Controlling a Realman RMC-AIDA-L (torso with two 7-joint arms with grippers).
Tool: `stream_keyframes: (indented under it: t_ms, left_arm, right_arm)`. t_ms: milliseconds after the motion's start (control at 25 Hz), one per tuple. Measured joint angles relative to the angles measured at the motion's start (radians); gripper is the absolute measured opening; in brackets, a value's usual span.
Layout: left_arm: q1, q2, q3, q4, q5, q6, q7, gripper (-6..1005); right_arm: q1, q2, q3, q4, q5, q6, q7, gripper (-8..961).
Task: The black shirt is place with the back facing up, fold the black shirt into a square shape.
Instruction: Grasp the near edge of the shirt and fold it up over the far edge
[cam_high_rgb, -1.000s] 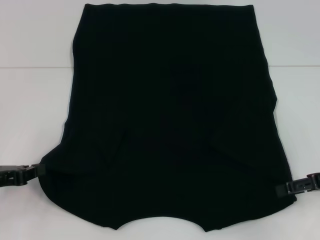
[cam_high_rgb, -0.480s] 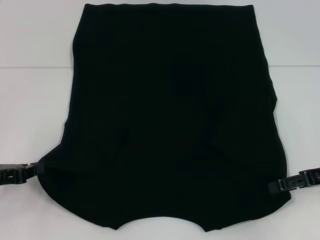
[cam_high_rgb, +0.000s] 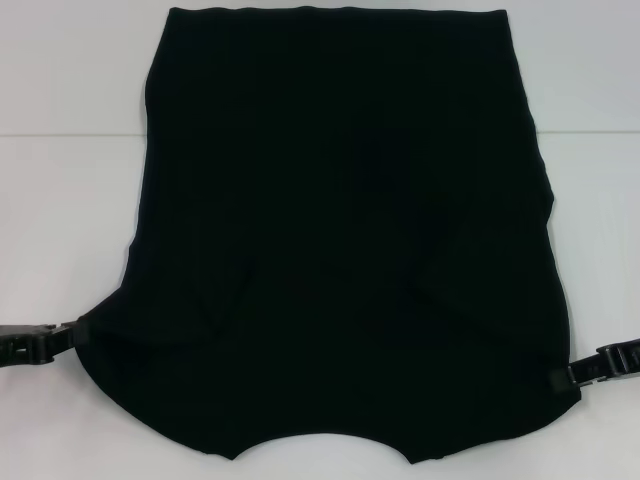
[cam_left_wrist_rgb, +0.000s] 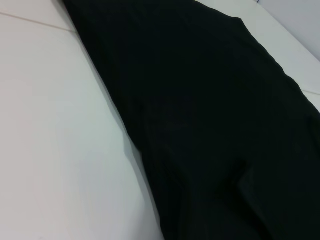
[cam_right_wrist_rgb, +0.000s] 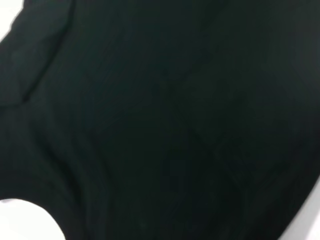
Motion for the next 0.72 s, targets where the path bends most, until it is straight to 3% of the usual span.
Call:
stream_keyframes:
  t_ms: [280, 520, 600, 720]
  left_arm:
    - [-0.005, 0.001, -0.002, -0.008, 0.000, -0.001, 0.000, 26]
    - [-0.006, 0.002, 0.000, -0.008, 0.000, -0.001, 0.000, 26]
    - [-0.006, 0.002, -0.003, -0.008, 0.000, 0.006, -0.008, 25]
    - [-0.003, 0.002, -0.004, -0.009, -0.003, 0.054, -0.024, 25]
  right_arm:
    - [0.001, 0.002, 0.001, -0.001, -0.010, 0.004, 0.003, 297]
    - [-0.010, 0.002, 0.010, 0.000, -0.008, 0.012, -0.008, 90]
    - [-0.018, 0.002, 0.025, -0.001, -0.005, 0.012, -0.026, 40]
    - [-0.037, -0.002, 0.080, -0.005, -0.003, -0.014, -0.073, 46]
